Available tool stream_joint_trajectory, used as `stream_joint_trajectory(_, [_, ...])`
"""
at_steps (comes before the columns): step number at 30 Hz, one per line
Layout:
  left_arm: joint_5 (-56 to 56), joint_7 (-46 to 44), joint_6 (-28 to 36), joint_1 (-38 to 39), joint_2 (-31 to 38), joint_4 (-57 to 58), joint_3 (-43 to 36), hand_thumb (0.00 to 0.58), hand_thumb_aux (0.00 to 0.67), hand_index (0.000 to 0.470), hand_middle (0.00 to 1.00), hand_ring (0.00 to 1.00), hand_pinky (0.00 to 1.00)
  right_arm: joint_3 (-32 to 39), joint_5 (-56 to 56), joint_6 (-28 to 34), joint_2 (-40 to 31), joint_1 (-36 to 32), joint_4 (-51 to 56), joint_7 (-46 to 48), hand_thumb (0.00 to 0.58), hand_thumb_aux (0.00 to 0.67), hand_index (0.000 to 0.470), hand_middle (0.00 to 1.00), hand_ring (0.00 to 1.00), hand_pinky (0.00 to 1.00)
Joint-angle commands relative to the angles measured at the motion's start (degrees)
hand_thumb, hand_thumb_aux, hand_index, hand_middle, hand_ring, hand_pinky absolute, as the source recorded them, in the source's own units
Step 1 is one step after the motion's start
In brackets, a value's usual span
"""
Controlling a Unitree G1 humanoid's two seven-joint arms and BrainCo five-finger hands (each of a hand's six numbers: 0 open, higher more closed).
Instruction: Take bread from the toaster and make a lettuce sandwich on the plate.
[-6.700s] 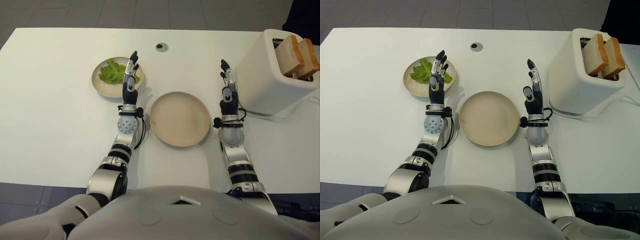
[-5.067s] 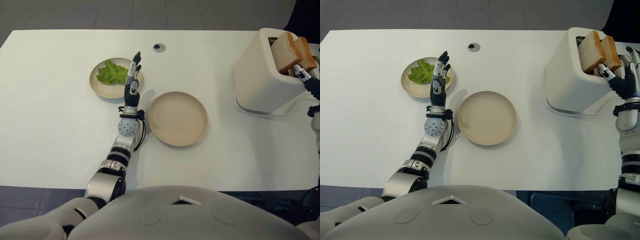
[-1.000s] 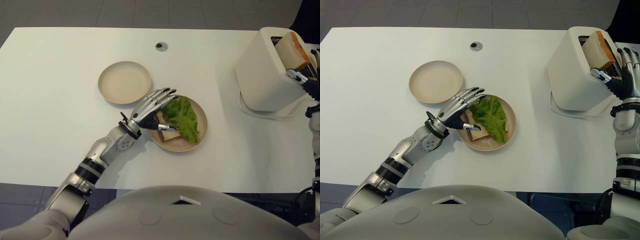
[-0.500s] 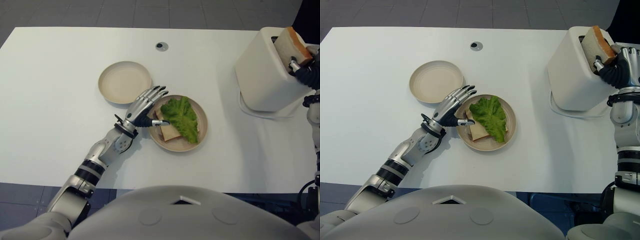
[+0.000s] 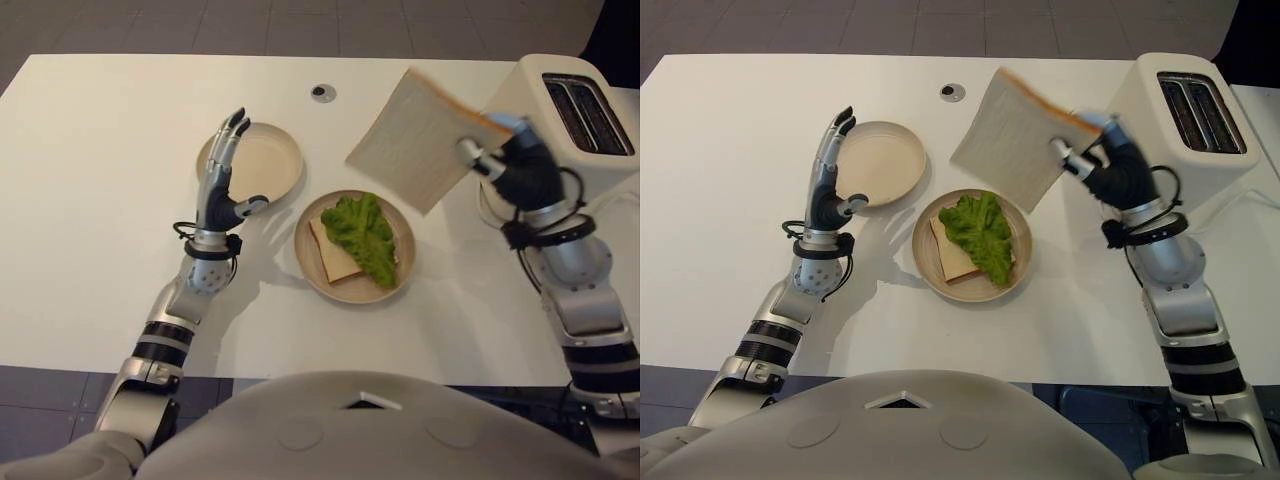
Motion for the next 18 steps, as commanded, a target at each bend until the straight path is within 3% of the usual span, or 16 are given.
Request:
stream_joint_trajectory(1, [-0.8, -2.6, -3.2, -1.3, 0.3, 1.9, 0.1, 0.0, 0.0, 0.0, 0.0, 0.0, 0.0, 4.3, 5.9, 6.8, 1.4, -5.1, 9.7, 15.1, 0.58, 0.67, 0.47, 1.0, 1.0, 1.0])
stream_joint_trajectory(5, [0.2, -6.4, -7.3, -3.0, 1.4, 6.0, -1.4, 0.0, 0.0, 0.0, 0.0, 0.0, 0.0, 7.6, 3.5, 12.2, 5.9, -15.0, 20.1, 22.7, 0.58, 0.67, 0.47, 1.0, 1.0, 1.0])
stream_joint_trajectory(8, [5.8, -9.1, -9.9, -3.6, 3.1, 7.6, -4.8, 0.0, 0.0, 0.0, 0.0, 0.0, 0.0, 9.2, 1.3, 13.8, 6.8, -18.4, 23.1, 27.3, 0.58, 0.67, 0.47, 1.0, 1.0, 1.0])
stream_joint_trajectory(14, [14.2, -12.6, -12.4, -4.3, 6.1, 5.9, -9.5, 0.0, 0.0, 0.0, 0.0, 0.0, 0.0, 11.0, -2.8, 13.3, 5.8, -21.2, 27.8, 36.8, 0.58, 0.67, 0.47, 1.0, 1.0, 1.0])
stream_joint_trajectory(18, [17.4, -14.0, -12.4, -4.2, 7.3, 3.6, -11.0, 0.0, 0.0, 0.0, 0.0, 0.0, 0.0, 10.1, -6.4, 11.6, 6.1, -25.4, 33.9, 38.3, 0.58, 0.67, 0.47, 1.0, 1.0, 1.0])
